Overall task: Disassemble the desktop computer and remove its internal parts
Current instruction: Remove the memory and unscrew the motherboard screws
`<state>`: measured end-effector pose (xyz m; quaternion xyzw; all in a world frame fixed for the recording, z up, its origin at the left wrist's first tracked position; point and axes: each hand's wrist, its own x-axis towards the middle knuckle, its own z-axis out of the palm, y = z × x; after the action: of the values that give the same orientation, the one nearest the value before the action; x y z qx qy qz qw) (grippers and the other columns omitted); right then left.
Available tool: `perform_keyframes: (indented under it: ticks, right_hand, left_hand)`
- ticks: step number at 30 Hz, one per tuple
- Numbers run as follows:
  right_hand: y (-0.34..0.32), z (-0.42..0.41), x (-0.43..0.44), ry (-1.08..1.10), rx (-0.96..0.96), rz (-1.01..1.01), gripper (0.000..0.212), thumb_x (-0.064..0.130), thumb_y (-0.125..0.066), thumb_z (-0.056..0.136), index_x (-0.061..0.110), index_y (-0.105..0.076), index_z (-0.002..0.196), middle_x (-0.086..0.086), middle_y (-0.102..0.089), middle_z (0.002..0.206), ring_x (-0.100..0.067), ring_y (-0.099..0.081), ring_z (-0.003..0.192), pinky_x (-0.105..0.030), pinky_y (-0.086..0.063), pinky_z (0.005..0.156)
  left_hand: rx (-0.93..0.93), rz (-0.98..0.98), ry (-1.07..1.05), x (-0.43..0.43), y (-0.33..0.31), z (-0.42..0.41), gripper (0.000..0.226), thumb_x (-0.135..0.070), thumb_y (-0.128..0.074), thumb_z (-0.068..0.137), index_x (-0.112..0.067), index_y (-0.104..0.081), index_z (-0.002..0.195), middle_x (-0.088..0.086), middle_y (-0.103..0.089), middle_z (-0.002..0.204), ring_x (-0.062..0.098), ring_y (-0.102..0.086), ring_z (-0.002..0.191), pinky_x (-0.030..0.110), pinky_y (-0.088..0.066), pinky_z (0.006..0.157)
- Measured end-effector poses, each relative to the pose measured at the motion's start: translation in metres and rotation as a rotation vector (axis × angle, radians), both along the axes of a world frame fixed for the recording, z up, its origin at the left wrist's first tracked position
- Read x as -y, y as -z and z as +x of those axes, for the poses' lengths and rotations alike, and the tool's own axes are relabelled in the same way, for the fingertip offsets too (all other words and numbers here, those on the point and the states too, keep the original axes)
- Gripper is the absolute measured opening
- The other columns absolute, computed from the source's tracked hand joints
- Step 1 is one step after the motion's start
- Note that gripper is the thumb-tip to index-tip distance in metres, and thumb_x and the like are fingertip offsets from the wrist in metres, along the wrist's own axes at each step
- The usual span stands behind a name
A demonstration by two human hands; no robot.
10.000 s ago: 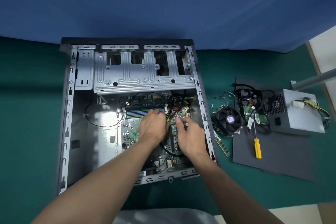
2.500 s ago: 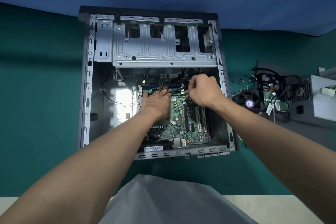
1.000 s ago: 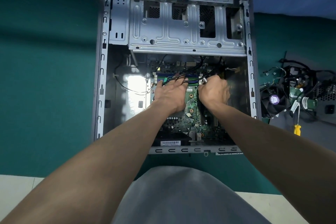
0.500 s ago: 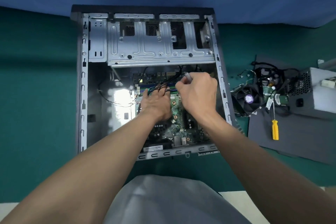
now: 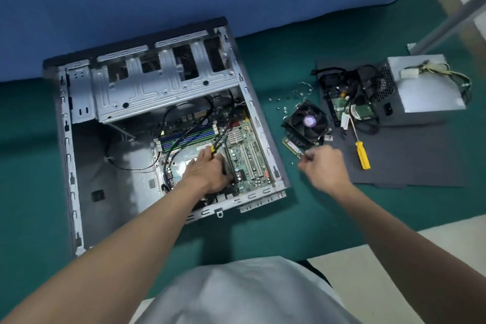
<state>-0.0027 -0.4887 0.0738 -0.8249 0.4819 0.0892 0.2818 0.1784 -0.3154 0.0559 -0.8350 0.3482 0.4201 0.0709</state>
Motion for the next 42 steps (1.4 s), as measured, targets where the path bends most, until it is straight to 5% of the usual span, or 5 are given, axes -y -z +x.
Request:
perform_keyframes:
  ticks: [8, 14, 26, 35, 42]
  right_hand:
    - [0.051, 0.003, -0.017, -0.039, -0.138, -0.002, 0.013, 0.020, -0.061, 0.088, 0.009, -0.066, 0.083, -0.013, -0.066, 0.084, -0.030, -0.057, 0.071, -0.035, -0.049, 0.064]
    - [0.025, 0.003, -0.002, 0.021, 0.024, 0.055, 0.038, 0.029, -0.060, 0.090, 0.014, -0.050, 0.056, -0.014, -0.060, 0.068, -0.032, -0.060, 0.070, -0.034, -0.052, 0.067]
    - [-0.117, 0.118, -0.071, -0.256, 0.637, 0.701, 0.034, 0.036, -0.045, 0.098, 0.015, -0.067, 0.082, 0.004, -0.068, 0.082, -0.009, -0.063, 0.077, -0.031, -0.049, 0.079]
    - [-0.065, 0.175, -0.143, -0.858, 0.214, 0.373, 0.048, 0.051, -0.043, 0.097, 0.012, -0.064, 0.079, 0.013, -0.048, 0.049, -0.001, -0.039, 0.039, -0.018, -0.030, 0.049]
    - [-0.030, 0.190, -0.159, -1.016, 0.150, 0.222, 0.026, 0.044, -0.057, 0.092, 0.021, -0.071, 0.093, 0.007, -0.059, 0.060, 0.003, -0.036, 0.049, -0.029, -0.045, 0.075]
  left_hand:
    - [-0.258, -0.045, -0.144, -0.014, -0.020, -0.002, 0.048, -0.042, -0.053, 0.096, -0.013, -0.048, 0.134, 0.009, -0.056, 0.129, 0.023, -0.056, 0.110, 0.033, -0.044, 0.091]
    - [-0.278, -0.213, -0.381, -0.036, -0.039, -0.001, 0.064, -0.046, -0.051, 0.096, -0.013, -0.035, 0.149, 0.006, -0.039, 0.151, 0.025, -0.040, 0.135, 0.036, -0.031, 0.112]
    - [0.649, -0.456, -0.212, -0.130, -0.057, 0.004, 0.028, -0.031, -0.050, 0.096, -0.014, -0.071, 0.105, 0.006, -0.071, 0.110, 0.026, -0.060, 0.107, 0.039, -0.038, 0.097]
    - [0.810, -0.337, -0.366, -0.186, -0.052, 0.025, 0.061, -0.039, -0.040, 0.098, -0.009, -0.029, 0.150, 0.006, -0.011, 0.161, 0.018, -0.008, 0.149, 0.039, -0.009, 0.119]
    - [0.659, -0.309, -0.493, -0.178, -0.051, 0.034, 0.062, -0.036, -0.042, 0.095, -0.014, -0.023, 0.150, -0.004, 0.011, 0.162, 0.018, -0.005, 0.147, 0.039, -0.047, 0.094]
